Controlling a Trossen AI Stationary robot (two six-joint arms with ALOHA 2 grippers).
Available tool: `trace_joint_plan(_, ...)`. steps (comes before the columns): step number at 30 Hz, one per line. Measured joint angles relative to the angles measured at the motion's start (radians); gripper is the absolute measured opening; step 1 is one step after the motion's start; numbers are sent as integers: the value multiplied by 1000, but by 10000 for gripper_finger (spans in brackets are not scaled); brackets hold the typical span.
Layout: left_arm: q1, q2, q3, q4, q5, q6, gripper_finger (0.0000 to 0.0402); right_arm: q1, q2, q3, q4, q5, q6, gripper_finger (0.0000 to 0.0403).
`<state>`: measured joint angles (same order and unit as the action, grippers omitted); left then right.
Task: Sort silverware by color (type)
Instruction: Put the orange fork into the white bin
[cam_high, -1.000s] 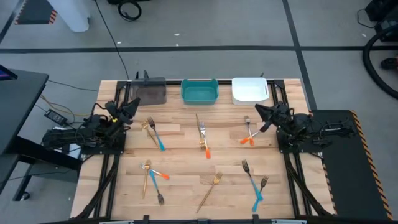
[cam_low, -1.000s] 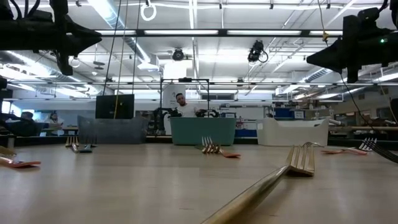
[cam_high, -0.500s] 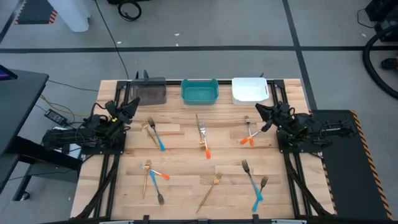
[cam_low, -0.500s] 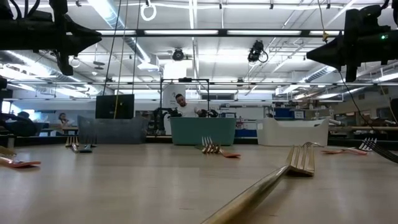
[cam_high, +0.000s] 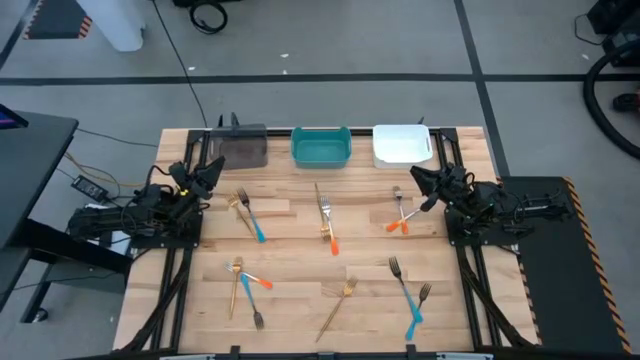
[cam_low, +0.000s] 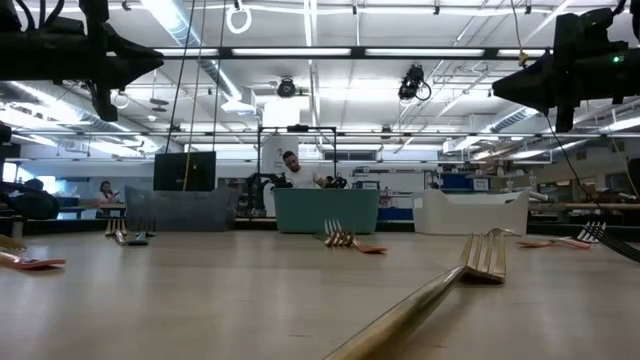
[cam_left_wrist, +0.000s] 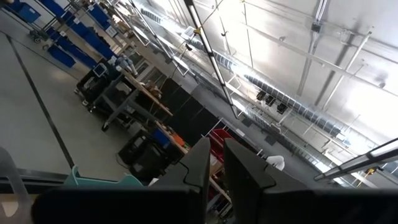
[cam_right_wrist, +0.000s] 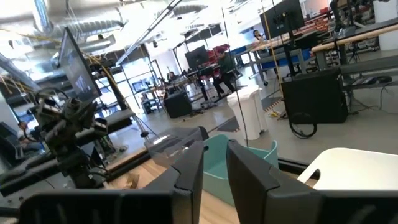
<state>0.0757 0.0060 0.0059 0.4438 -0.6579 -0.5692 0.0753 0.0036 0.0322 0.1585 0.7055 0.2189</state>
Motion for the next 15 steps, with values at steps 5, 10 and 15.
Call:
trace_joint_plan(5, -1, 0, 0, 2, 5, -22, 53, 0, 0, 0, -115, 0, -46, 111)
trace_joint_plan(10, 0, 0, 0, 14, 37, -66, 53, 0, 10, 0, -156, 2, 11, 137)
trace_joint_plan(15, 0, 0, 0, 7, 37, -67, 53, 0, 10, 0, -161, 8, 24, 155)
